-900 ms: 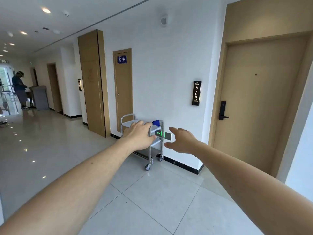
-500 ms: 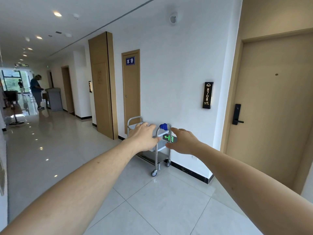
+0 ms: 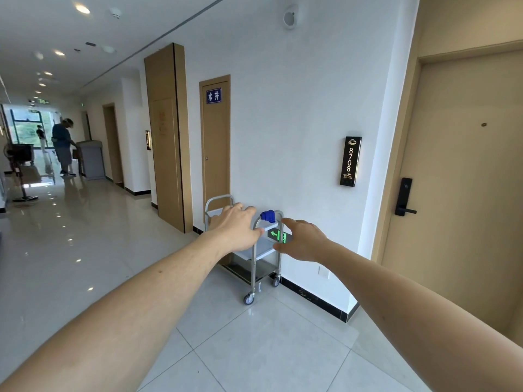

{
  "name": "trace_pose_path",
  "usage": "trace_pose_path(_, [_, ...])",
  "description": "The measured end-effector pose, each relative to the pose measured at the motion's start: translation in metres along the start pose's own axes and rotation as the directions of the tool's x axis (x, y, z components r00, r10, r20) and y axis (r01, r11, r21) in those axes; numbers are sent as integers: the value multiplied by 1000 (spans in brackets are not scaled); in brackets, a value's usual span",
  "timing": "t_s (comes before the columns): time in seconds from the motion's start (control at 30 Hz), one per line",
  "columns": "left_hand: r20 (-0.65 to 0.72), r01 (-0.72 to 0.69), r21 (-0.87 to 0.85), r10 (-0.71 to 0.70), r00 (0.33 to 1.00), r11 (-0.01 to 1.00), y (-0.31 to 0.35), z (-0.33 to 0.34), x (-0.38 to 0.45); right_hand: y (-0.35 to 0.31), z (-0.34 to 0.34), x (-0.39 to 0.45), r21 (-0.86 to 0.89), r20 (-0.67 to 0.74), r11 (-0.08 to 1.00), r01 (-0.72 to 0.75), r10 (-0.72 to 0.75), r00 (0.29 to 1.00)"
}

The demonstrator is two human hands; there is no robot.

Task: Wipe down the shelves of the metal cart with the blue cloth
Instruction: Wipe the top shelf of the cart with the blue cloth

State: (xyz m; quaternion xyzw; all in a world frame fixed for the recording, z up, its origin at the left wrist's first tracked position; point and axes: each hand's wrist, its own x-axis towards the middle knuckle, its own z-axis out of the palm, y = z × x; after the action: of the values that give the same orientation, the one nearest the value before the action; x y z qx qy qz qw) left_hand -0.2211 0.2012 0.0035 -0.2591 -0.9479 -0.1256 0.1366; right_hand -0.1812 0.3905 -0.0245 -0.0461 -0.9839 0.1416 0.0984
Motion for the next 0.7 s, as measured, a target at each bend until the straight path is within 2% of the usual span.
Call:
trace_pose_path(0.37, [40, -8, 9, 8, 999, 1000, -41, 62, 104, 24, 51, 107, 45, 55, 999, -13, 11, 998])
trace_pose_path(0.7, [63, -70, -44, 73, 995, 997, -118, 92, 249, 24, 78, 264, 58, 22, 995, -84, 83, 996])
